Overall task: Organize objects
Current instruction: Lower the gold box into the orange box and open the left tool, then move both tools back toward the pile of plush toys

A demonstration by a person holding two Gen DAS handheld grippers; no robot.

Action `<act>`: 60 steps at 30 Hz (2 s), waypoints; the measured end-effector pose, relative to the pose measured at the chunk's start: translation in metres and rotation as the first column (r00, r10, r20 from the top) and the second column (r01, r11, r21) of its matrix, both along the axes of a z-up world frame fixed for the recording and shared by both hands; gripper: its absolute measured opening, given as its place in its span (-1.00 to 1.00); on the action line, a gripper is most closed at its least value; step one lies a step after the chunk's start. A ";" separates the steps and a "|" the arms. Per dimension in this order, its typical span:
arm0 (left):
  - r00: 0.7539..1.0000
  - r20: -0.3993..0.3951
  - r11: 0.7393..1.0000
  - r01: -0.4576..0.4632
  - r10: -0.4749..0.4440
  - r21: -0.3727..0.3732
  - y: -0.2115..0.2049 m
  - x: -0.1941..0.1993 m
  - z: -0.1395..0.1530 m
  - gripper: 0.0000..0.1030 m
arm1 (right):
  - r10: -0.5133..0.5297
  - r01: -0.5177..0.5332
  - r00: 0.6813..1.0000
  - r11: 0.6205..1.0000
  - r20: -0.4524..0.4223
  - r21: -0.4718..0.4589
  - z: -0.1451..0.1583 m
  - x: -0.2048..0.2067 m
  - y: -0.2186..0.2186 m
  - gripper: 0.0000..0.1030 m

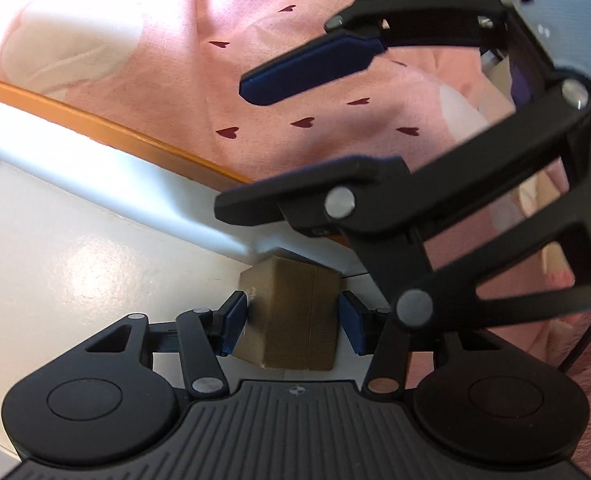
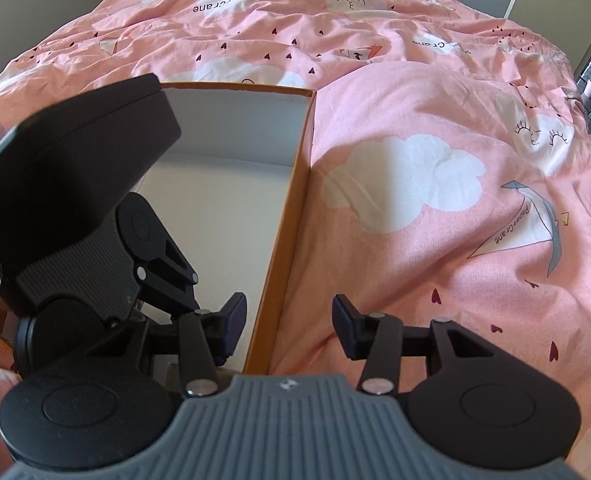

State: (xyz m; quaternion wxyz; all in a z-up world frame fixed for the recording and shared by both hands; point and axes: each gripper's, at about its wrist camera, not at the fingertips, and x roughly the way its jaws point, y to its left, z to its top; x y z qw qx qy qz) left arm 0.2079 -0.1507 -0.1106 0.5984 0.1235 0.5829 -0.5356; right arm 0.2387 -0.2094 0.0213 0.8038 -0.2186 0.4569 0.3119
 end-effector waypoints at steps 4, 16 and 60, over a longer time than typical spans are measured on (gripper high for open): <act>0.998 -0.051 0.999 -0.035 0.034 -0.020 0.010 0.001 -0.006 0.08 | 0.005 -0.005 1.000 1.000 -0.007 -0.005 -0.002 -0.001 0.002 -0.04; 0.987 0.049 0.988 -0.148 0.150 -0.040 0.053 -0.038 0.020 0.08 | 0.023 -0.023 1.000 1.000 0.015 -0.012 0.009 -0.013 0.009 -0.03; 0.116 0.090 0.106 -0.988 0.989 0.110 0.290 -0.101 0.018 0.15 | 0.474 -0.463 0.866 0.880 0.158 -0.103 -0.042 -0.171 0.188 -0.36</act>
